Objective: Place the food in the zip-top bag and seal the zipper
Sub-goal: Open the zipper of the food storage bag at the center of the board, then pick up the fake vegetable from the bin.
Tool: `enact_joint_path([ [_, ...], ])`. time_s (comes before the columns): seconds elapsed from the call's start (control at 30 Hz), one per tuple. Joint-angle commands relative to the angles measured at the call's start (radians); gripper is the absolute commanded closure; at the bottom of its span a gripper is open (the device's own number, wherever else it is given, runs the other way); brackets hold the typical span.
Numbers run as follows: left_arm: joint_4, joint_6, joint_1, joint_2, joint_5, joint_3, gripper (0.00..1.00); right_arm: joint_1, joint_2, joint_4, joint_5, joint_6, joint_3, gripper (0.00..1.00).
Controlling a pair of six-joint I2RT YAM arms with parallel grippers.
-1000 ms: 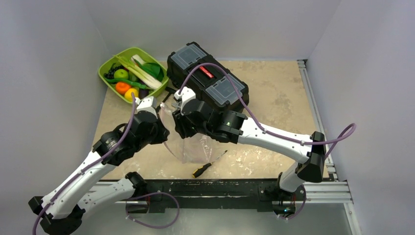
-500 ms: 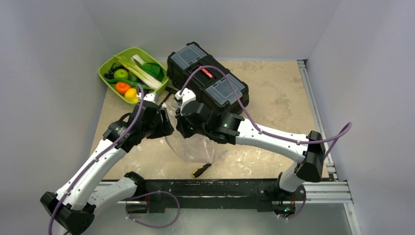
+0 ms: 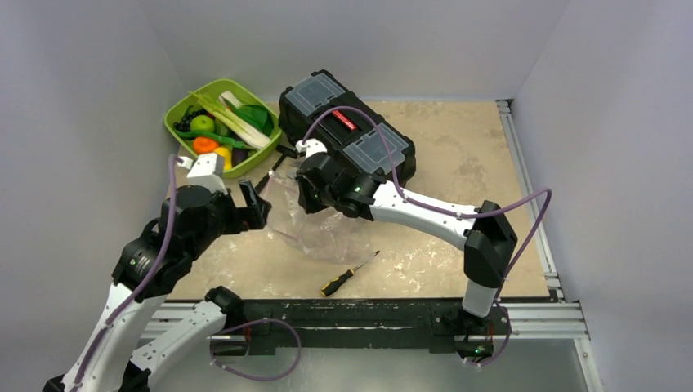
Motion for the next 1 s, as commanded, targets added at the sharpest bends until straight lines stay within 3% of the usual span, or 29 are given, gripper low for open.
enact_joint_path([
  [0.0,-0.004,0.009,0.012,0.029,-0.264,0.101,0.04,0.006,-0.008,0.018,-0.056,-0.002,0.090,1.00],
  [0.07,-0.001,0.021,0.047,0.089,-0.295,0.154,0.04,0.005,-0.011,0.009,-0.060,-0.002,0.099,1.00],
  [0.13,0.034,0.042,0.125,0.155,-0.240,0.190,0.03,0.005,-0.023,0.009,-0.057,-0.003,0.096,1.00],
  [0.3,0.172,-0.065,0.465,0.317,0.136,0.200,0.04,0.005,-0.054,0.004,-0.065,0.005,0.081,1.00],
  [0.4,0.313,-0.166,0.587,0.407,0.257,0.171,0.05,0.005,-0.076,0.034,-0.060,0.001,0.048,1.00],
  [0.63,0.707,-0.399,0.686,0.603,0.270,0.042,0.07,0.005,-0.104,0.049,-0.076,-0.007,0.007,1.00],
  [0.8,0.842,-0.415,0.743,0.847,0.283,0.114,0.08,0.005,-0.111,0.057,-0.109,-0.004,-0.001,1.00],
  [0.9,1.056,-0.506,0.773,0.961,0.358,0.120,0.12,0.004,-0.114,0.068,-0.121,-0.008,-0.010,1.00],
  [0.97,1.100,-0.511,0.777,1.034,0.350,0.175,0.14,0.003,-0.104,0.061,-0.130,-0.015,-0.003,1.00],
])
